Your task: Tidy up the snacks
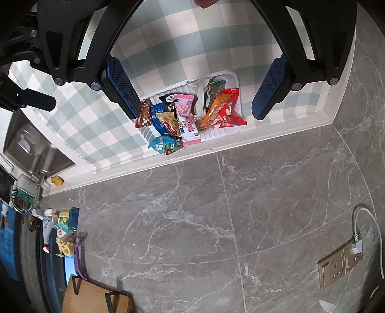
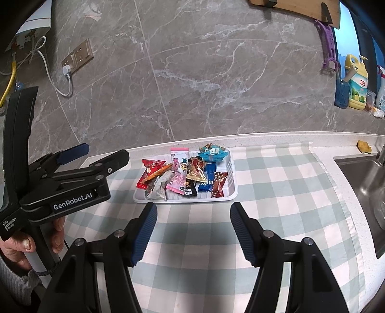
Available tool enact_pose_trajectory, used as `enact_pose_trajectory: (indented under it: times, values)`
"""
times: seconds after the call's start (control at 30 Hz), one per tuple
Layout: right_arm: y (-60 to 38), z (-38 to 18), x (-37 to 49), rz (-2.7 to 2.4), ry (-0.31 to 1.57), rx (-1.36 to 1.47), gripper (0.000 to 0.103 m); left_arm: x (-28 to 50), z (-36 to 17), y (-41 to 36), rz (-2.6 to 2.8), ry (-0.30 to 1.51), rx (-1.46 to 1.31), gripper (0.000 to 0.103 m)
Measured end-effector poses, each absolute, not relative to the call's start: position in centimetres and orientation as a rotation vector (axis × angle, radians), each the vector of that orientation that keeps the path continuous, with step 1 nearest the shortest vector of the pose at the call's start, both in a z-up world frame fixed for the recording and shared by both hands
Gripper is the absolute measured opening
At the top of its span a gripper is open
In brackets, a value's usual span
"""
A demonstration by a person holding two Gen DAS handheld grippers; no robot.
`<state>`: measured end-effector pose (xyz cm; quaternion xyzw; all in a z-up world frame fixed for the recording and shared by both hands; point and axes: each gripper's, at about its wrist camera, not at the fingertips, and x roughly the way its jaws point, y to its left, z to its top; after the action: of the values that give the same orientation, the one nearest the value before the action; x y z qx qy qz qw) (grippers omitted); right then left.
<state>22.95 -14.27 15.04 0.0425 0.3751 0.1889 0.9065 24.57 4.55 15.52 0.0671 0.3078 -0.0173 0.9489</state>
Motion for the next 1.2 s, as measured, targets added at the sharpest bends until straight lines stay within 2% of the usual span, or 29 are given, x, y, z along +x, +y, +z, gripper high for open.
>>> enact_pose_trajectory:
  times: [1.2]
  values:
    - [-14.49, 14.67, 23.29, 0.391, 0.782, 0.091, 0.066, 24.67, 15.62, 4.95, -0.016, 0.625, 0.130, 0.094]
